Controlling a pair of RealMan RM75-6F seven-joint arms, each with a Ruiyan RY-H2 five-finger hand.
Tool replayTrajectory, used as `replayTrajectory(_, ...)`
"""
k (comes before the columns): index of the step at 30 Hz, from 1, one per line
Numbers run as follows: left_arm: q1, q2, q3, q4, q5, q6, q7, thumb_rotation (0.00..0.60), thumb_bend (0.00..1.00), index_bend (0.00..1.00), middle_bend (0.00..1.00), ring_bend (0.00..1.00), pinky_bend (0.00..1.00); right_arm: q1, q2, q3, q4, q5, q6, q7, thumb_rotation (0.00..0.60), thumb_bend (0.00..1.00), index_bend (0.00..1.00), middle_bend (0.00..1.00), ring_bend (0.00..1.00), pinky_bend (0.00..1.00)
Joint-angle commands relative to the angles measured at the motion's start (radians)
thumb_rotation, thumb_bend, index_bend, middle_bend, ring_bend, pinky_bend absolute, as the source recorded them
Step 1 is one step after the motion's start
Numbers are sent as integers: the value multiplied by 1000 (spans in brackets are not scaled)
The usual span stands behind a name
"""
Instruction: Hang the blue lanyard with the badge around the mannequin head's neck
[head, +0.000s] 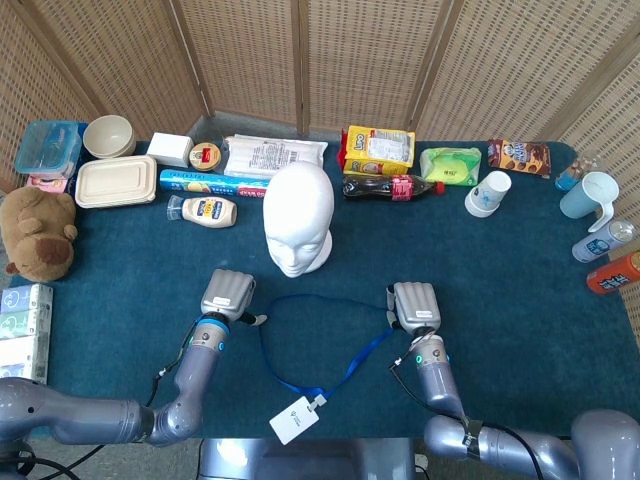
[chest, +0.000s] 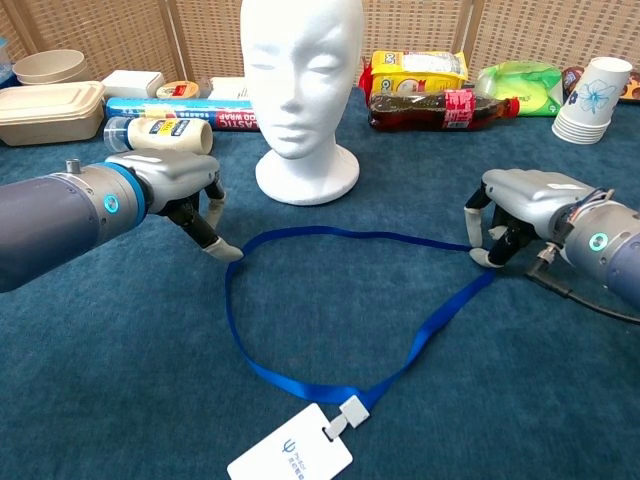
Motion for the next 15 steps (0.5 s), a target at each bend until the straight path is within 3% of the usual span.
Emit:
replayTrajectory(1,-2,1,-1,-1,-2,-1,-2,388,106,632,1000,1000,1000,-1,0,0,2,1,-2,1,600,551,665,1000,1000,1000)
replayTrajectory(15,-14,0,-6,-1,-28,-2,5,390,123,537,1000,1000,1000,-2,1,2,0,0,-3,5,600,552,665,1000,1000,1000)
